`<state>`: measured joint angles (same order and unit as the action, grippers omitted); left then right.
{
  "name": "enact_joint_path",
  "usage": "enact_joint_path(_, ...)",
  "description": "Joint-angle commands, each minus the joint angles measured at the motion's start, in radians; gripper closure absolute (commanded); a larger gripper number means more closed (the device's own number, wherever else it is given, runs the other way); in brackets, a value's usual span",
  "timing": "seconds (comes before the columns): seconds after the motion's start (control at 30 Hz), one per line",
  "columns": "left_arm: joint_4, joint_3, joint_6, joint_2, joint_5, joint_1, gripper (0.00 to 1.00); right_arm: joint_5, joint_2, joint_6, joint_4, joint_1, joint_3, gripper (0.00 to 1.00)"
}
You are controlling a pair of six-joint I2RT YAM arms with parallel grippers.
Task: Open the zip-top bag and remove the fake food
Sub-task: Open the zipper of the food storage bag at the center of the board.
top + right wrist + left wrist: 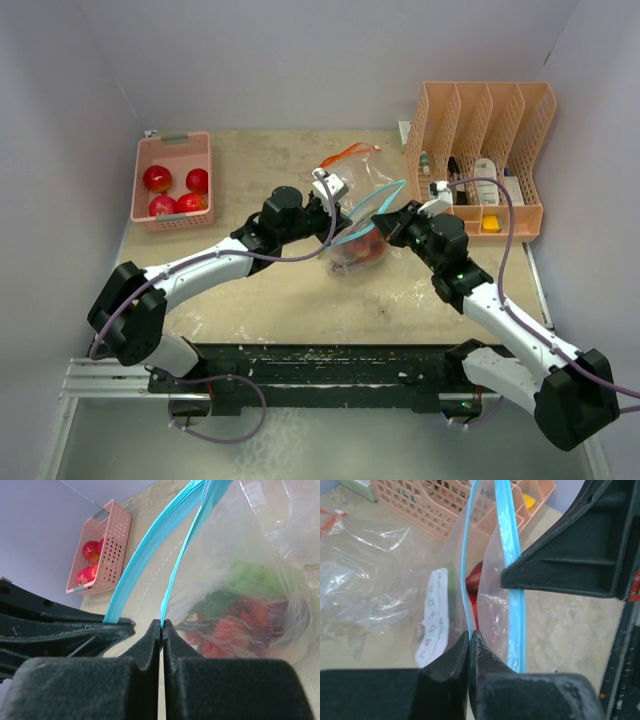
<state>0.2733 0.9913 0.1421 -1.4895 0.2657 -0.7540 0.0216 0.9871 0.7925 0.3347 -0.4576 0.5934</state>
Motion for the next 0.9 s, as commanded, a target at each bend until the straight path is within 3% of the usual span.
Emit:
enact_joint_path(0.0,0.045,0.045,0.004,0.006,-0.04,-0.004,1.0,0.014,-0.037,-0.022,0.025,-0.004,-0.01,1.0)
enact_joint_path(0.2,-0.003,0.046,-0.009,0.088,-0.142,0.004,1.0,0.072,0.046,-0.055,0.001,-0.02,0.1,1.0)
enact_joint_path(0.5,-0.372,0.058,-0.015,0.401,-0.321,0.166,1.0,-0.009,0.409,-0.109,0.0,-0.324,0.511,1.0)
enact_joint_path(0.63,-0.529,0.104,-0.056,0.512,-0.436,0.179,1.0,0.001,0.557,-0.128,-0.012,-0.399,0.692,1.0)
enact_joint_path(0.73,-0.576,0.121,-0.054,0.518,-0.428,0.179,1.0,0.008,0.583,-0.127,-0.039,-0.401,0.683,1.0)
enact_joint_path(0.87,-0.501,0.013,0.024,0.493,-0.37,0.179,1.0,0.02,0.548,-0.08,-0.011,-0.361,0.516,1.0)
